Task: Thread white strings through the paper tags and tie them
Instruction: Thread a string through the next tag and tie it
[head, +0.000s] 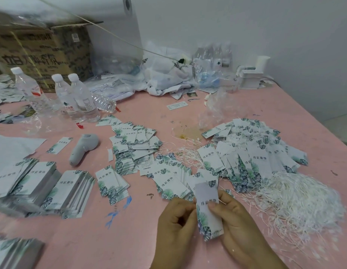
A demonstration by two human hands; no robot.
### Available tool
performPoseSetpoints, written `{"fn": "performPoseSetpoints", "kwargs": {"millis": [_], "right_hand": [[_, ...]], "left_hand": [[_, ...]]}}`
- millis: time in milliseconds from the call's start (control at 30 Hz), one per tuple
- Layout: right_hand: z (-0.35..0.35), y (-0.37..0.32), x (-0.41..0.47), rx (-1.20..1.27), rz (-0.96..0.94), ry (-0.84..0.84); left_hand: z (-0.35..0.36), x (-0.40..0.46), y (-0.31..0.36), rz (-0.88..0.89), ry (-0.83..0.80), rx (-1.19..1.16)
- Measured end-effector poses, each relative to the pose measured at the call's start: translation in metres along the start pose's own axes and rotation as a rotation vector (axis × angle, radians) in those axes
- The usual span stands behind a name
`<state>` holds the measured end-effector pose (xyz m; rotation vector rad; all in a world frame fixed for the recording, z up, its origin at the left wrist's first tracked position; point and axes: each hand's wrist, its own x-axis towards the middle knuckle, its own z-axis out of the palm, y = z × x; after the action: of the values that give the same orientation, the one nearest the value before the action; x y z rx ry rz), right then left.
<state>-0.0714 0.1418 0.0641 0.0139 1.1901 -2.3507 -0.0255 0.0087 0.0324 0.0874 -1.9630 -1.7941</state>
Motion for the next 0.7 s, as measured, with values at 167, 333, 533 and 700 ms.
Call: {"fn": "performPoseSetpoints", "kwargs": {"millis": [167, 333, 533, 700], "right_hand": [[-0.002, 0.0, 0.002, -0.018, 0.059, 0.079], [-0.004, 0.001, 0.001, -0.023, 0.063, 0.12], [-0.011, -0.027, 0.005, -0.006, 0.052, 0.181], [-0.019, -0.115, 0.032, -0.242, -0.16, 0.34]], "left_hand": [[0.002, -0.002, -0.002, 0.232, 0.074, 0.302], [0.002, -0.004, -0.006, 0.303, 0.126, 0.428], [0.005, -0.003, -0.001, 0.286, 0.083, 0.386], [0.005, -0.001, 0.001, 0.207, 0.144, 0.356]]}}
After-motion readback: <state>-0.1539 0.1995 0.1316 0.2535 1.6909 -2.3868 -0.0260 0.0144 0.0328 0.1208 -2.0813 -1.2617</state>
